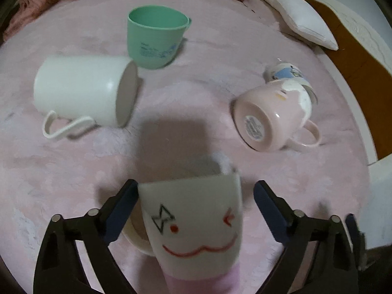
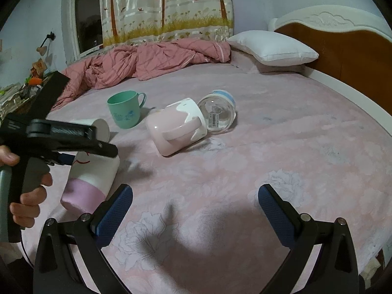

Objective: Flip cup upright
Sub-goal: 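Rotate the held face mug with the left tool until its opening faces up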

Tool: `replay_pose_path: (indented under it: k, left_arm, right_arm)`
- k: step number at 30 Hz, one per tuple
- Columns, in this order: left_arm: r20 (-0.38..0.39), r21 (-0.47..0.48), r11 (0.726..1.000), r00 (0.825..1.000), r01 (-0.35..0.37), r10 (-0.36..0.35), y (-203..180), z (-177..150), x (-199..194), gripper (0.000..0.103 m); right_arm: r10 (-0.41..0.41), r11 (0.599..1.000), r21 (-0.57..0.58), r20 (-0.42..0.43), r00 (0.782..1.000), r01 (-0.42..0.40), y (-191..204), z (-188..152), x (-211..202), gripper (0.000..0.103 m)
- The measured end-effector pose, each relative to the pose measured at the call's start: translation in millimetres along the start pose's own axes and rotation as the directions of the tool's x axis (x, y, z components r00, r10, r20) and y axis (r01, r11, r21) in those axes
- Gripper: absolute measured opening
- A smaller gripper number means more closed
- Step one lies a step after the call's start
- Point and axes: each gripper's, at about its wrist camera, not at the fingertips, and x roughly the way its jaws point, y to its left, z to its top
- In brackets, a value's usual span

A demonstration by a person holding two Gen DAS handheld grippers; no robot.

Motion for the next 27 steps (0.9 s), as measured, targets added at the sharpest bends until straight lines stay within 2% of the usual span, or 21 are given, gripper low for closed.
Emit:
replay_pose_path:
  k: [1,8,11,18,21,27]
  left_arm:
    - [0.006,0.005,1.0,1.0,-0.012,0.012,-0.5,0.0,-0.6,0.08]
    - [0.02,-0.017,1.0,1.0,0.005,-0.004,9.9,-3.0,-12.2,0.08]
    - [0.079,-0.009,1.0,0.997,0.022,-0.021,7.9,-10.5,-39.5,0.079]
    - [0.188,0.082,0.997,0.982,0.005,-0.02,-6.5,-39.3,-86.6,0.079]
    - [0.24,0.116,0.993,0.971,-0.032,0.003,-13.4,-52.5,-99.8,0.079]
    - [0.346,0.173,0.968,0.932,-0.18,0.111,-19.2,-61.5,-110.2,0.079]
  right_arm:
    - [-0.004,1.0,-0.004,-0.001,1.0,0.004,0.7,-0.3,0.2,0.103]
    - [-0.005,1.0,0.004,-0.025,1.0,0.005,-1.1,-0.9,4.5,0.103]
    - [0.007,1.0,0.013,-0.038,0.999,-0.007,-2.1,-1.7,6.9,0.103]
    - [0.006,1.0,0.015,-0.039,0.999,-0.006,-1.9,-2.0,6.8,0.103]
    - [0.004,1.0,0.009,-0.04,0.999,-0.004,-1.6,-2.5,6.0,0.103]
    - [-0.008,1.0,-0.011,-0.037,0.999,0.008,1.0,-3.9,5.5,0.103]
